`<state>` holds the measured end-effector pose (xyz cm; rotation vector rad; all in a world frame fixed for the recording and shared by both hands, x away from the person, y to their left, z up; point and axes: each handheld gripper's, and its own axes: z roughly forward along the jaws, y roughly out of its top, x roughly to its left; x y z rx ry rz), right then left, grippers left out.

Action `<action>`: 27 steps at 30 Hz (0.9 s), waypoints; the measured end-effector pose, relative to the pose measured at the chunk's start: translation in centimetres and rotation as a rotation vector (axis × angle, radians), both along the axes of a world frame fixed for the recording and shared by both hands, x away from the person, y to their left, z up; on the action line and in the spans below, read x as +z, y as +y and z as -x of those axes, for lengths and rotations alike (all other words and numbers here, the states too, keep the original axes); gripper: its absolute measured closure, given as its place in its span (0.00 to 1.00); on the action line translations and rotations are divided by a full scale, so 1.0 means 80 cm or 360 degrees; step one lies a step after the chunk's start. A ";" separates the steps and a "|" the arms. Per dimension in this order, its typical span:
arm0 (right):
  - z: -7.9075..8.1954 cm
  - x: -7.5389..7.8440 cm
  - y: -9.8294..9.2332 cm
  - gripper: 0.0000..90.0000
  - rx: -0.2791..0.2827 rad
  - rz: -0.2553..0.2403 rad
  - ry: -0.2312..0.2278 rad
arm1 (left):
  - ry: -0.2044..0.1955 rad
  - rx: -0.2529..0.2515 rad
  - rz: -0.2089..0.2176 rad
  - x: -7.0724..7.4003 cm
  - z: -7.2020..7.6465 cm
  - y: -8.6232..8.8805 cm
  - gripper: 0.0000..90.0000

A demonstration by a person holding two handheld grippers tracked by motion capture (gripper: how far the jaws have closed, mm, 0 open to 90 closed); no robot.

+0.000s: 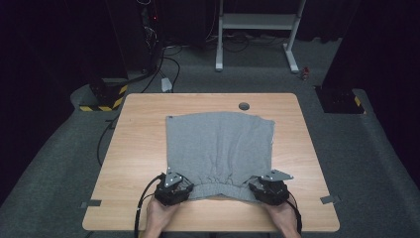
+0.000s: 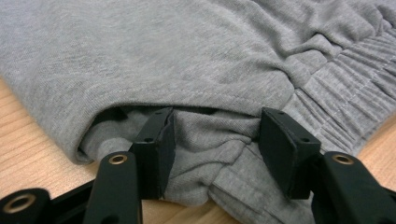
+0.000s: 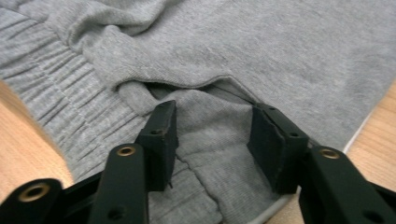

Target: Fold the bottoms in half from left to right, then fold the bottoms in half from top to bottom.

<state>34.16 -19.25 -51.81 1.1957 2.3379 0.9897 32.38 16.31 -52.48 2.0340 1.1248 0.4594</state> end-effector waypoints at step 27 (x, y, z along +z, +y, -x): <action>0.000 0.025 0.060 0.44 0.0187 -0.0072 -0.0070 | 0.0135 0.0042 0.0074 0.026 -0.054 0.031 0.39</action>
